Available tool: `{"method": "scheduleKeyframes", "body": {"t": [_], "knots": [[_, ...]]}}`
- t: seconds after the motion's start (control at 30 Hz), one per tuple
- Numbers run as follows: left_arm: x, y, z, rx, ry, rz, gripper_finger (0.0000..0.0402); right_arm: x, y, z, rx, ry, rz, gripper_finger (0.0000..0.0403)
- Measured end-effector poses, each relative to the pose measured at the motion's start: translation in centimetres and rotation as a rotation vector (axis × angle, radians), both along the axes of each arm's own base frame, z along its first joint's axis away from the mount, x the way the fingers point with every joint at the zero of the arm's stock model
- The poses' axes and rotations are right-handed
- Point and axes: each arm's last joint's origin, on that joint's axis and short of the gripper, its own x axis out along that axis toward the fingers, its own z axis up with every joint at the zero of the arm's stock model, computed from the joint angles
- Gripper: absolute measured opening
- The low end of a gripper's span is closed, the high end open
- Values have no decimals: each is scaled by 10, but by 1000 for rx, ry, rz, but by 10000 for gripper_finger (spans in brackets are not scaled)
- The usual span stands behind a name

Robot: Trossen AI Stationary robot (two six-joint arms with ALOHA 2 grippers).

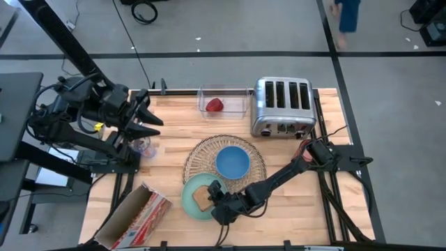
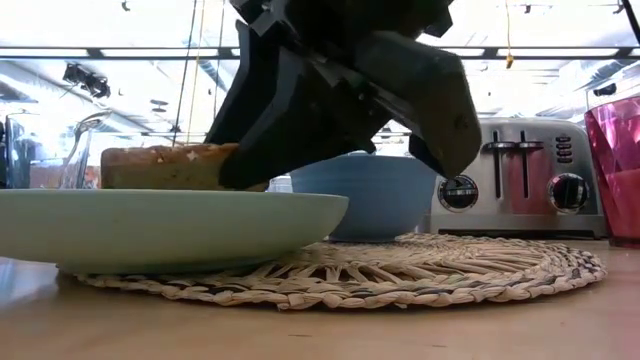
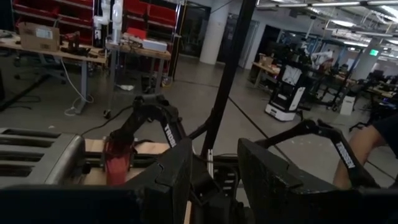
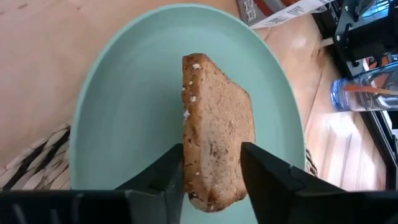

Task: Arrange a breakfast setting
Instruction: Put the toasted bread on the light green plate, then put the apple on the brown table mat to the left of the blue bowl

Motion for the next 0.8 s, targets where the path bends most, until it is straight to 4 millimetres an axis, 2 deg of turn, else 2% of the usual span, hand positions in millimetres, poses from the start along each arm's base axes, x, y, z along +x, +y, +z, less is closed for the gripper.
{"method": "scheduleKeyframes", "body": {"t": [0.1,0.23,0.43,0.6,0.8], "knots": [[0,0,-1,9,8,0,137,-3,1,9,-12,-19,-11,177],[0,0,-1,14,6,0,137,-9,4,32,-31,-88,-41,191],[0,0,-1,40,-5,1,137,-25,1,84,4,-221,-159,207],[11,1,-1,75,-11,59,137,-48,-14,120,129,-252,-327,222],[39,4,-13,113,73,161,137,-79,-33,164,429,-363,-616,231]]}}
